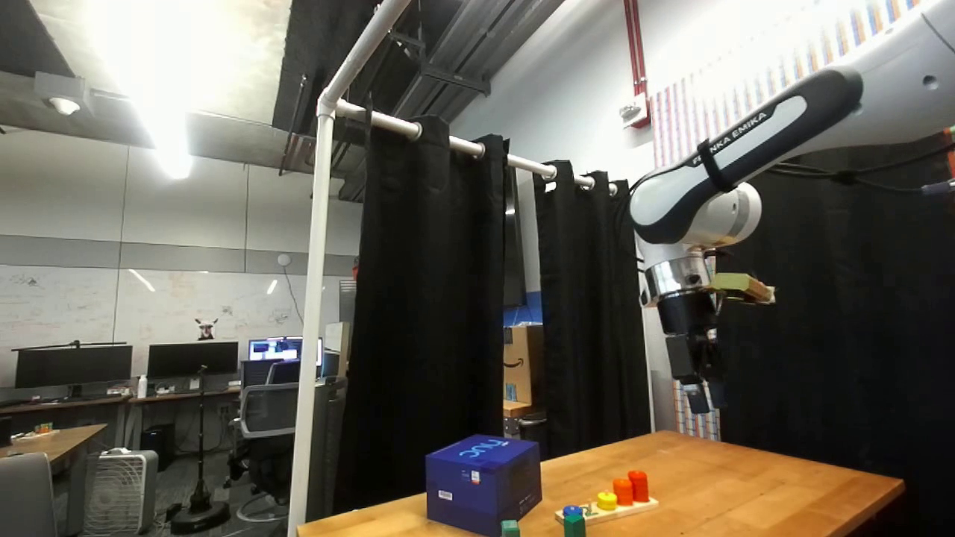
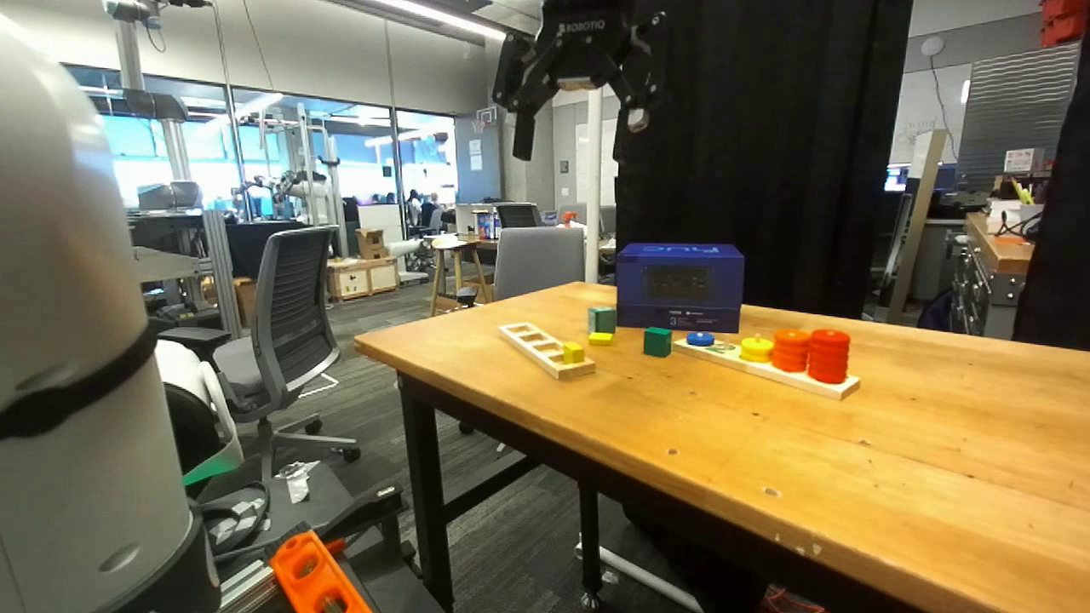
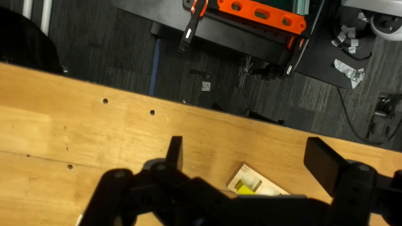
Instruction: Put the yellow block on the table in the first compartment from the right of the wooden tray
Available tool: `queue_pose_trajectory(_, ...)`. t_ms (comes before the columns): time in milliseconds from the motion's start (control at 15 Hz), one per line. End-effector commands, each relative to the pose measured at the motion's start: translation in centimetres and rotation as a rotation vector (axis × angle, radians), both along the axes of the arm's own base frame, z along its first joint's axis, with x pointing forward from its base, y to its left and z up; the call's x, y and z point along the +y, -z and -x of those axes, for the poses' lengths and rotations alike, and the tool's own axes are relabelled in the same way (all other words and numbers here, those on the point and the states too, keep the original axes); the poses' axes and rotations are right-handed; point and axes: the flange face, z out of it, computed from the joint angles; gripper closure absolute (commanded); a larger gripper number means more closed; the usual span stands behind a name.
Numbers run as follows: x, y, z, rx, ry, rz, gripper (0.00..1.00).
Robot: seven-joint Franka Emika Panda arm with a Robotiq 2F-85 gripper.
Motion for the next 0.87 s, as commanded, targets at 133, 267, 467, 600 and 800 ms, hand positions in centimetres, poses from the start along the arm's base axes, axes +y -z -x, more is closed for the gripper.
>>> queue_pose_trajectory(133, -1.9, -1.4, 3.7, -0.034, 0.299, -0.029, 0.0)
queue_pose_trajectory(267, -2.2, -1.5, 4.5, -0.046, 0.402, -0.035, 0.0)
queue_pose_trajectory(467, -2.5, -1.0, 4.0, -0.026, 0.411, -0.022, 0.0)
queue_pose_trajectory(600, -2.7, -1.0, 4.6, -0.031, 0.463, -0.025, 0.0)
queue_pose_trajectory(800, -2.7, -1.0, 5.0, -0.033, 0.478, -0.025, 0.0)
